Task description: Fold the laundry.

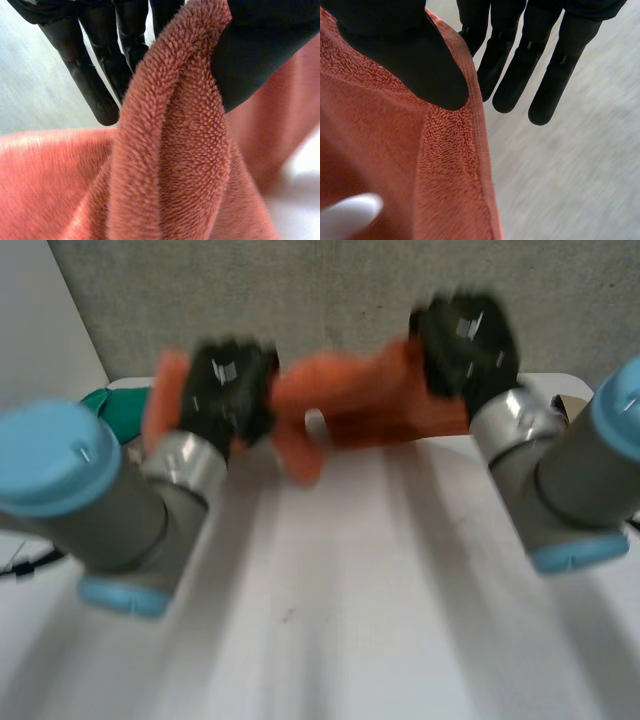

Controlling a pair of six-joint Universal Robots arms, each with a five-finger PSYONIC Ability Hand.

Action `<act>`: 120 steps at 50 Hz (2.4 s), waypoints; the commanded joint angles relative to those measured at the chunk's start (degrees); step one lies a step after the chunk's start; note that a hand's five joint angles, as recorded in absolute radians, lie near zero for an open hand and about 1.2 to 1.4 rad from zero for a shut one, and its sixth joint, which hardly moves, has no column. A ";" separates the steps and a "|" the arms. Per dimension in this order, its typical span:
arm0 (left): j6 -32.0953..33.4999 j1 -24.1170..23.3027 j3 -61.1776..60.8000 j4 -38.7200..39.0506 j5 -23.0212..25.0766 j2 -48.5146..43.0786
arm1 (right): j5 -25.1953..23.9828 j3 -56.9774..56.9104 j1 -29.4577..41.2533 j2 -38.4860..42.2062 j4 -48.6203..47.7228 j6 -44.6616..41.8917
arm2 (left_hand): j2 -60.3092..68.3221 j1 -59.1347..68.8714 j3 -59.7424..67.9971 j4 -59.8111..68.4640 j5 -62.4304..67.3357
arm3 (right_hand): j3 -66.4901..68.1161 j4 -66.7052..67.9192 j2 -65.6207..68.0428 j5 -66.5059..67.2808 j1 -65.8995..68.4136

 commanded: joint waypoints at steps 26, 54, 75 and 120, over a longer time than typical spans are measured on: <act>-0.78 13.60 -10.10 -25.58 11.32 7.43 | -6.32 16.88 -3.36 1.63 7.64 -8.49 | -40.27 -38.33 -40.20 -40.36 -36.48 | 11.78 11.30 12.24 11.56 16.01; 10.03 7.18 15.13 -22.76 8.08 -23.52 | -6.06 17.76 -4.59 2.68 7.72 -8.84 | -2.12 -0.18 -2.04 -2.20 1.68 | 11.78 11.30 12.24 11.56 16.01; 9.86 8.06 5.21 -28.03 6.06 2.65 | -7.28 13.02 -5.30 -4.08 17.65 -8.75 | 11.86 13.81 11.94 11.78 15.66 | 11.78 11.30 12.24 11.56 16.01; 2.30 2.18 20.83 -38.75 2.46 20.42 | -8.63 21.46 -7.34 -0.41 16.36 27.71 | 11.86 13.81 11.94 11.78 15.66 | -58.22 -58.70 -57.76 -58.44 -53.99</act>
